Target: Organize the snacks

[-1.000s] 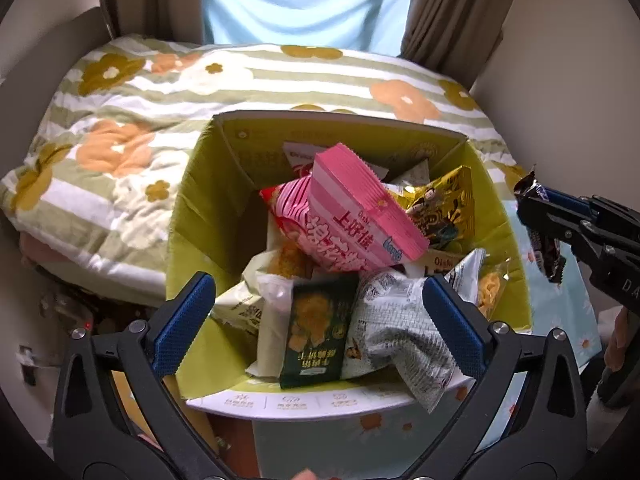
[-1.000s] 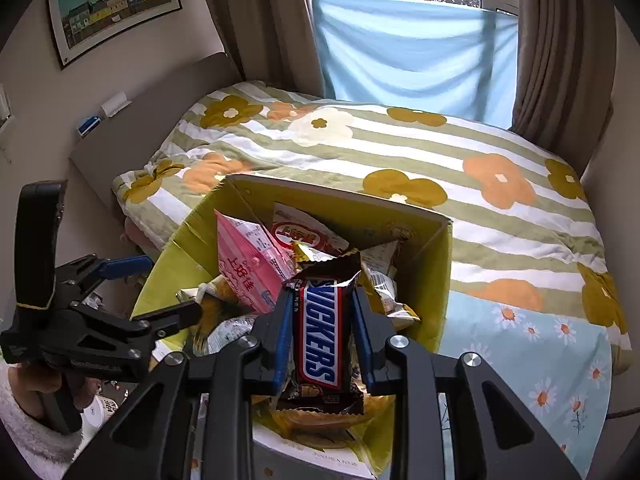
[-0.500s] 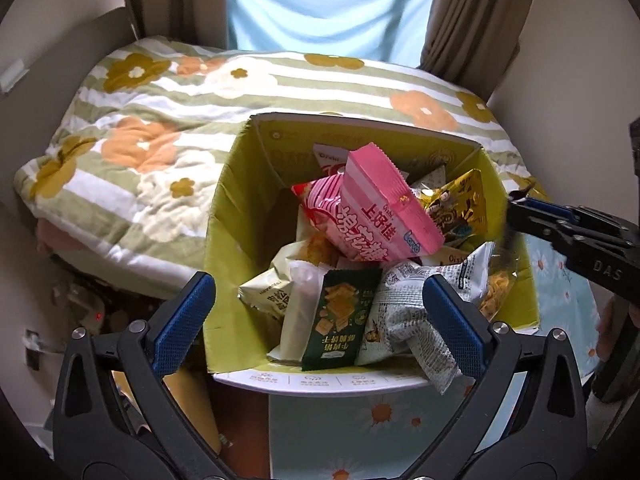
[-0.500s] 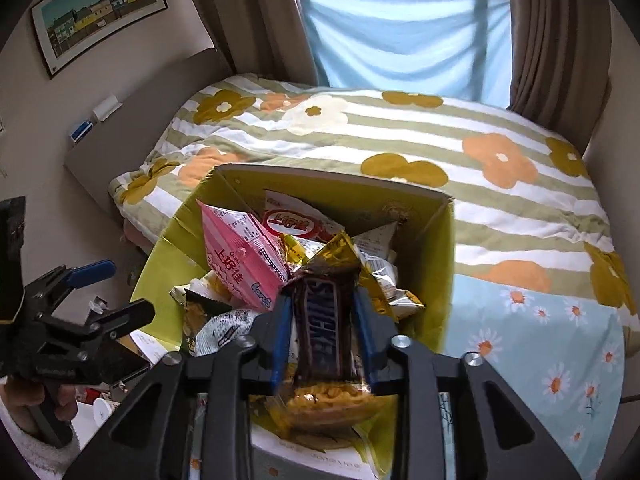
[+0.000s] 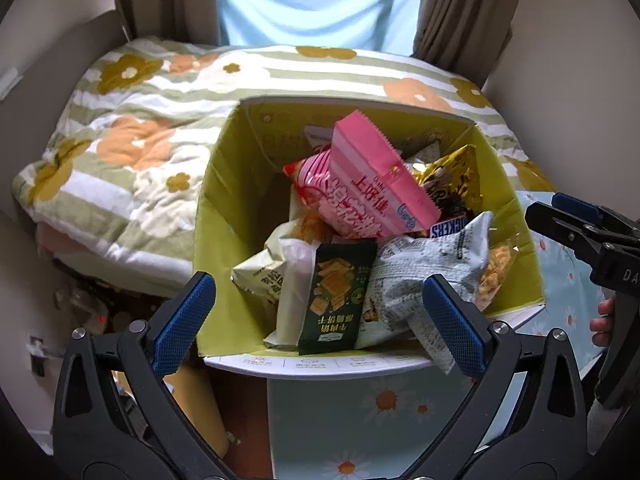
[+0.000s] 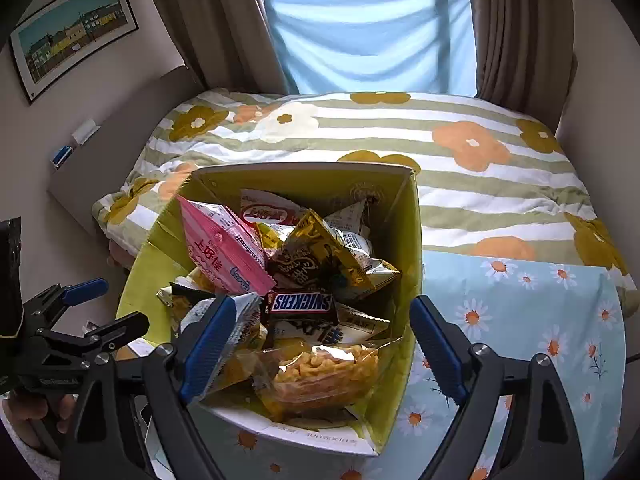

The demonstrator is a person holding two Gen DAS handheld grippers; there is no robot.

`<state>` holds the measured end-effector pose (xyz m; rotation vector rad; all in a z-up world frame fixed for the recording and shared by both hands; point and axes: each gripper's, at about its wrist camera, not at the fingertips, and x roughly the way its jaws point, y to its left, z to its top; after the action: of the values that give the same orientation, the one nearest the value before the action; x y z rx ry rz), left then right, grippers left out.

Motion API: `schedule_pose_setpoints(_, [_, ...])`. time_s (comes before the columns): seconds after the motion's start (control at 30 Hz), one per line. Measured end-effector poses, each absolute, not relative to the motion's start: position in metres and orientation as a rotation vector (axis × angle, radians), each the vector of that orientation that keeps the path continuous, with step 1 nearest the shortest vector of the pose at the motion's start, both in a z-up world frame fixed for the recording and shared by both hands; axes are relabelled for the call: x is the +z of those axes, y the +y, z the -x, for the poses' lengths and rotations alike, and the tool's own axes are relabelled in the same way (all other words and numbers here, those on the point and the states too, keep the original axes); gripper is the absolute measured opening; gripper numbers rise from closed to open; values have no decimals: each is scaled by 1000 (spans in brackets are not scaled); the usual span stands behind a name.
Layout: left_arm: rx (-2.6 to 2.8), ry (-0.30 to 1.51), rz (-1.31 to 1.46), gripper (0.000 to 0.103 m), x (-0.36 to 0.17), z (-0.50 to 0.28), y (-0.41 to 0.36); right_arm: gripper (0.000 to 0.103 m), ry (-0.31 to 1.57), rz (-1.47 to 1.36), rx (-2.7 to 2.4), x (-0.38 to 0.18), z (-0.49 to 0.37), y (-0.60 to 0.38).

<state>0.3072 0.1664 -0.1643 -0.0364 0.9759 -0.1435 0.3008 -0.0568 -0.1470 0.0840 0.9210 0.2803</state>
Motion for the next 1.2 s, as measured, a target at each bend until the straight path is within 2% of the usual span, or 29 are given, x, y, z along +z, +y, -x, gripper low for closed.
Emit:
schedule_pose_setpoints(0.23, [-147, 846, 14, 103, -112, -284, 147, 86, 813, -65, 267, -104, -268, -68])
schedule_pose_setpoints(0.47, [-150, 653, -7, 103, -42, -221, 106, 86, 647, -11, 199, -40, -204, -105])
schedule_pose_setpoints(0.53, [-149, 609, -3, 103, -28, -198, 94, 103, 602, -2, 153, -26, -181, -117])
schedule_pose_setpoints(0.6, [-140, 575, 1, 103, -17, -173, 83, 103, 567, 3, 98, -15, -151, -132])
schedule_pose_setpoints(0.87, [-102, 530, -1, 103, -9, -88, 50, 103, 533, 9, 9, -14, -67, -164])
schedule_pose_setpoints(1.2, [-68, 498, 4, 103, -9, -37, 41, 103, 516, -34, -7, -20, -23, -181])
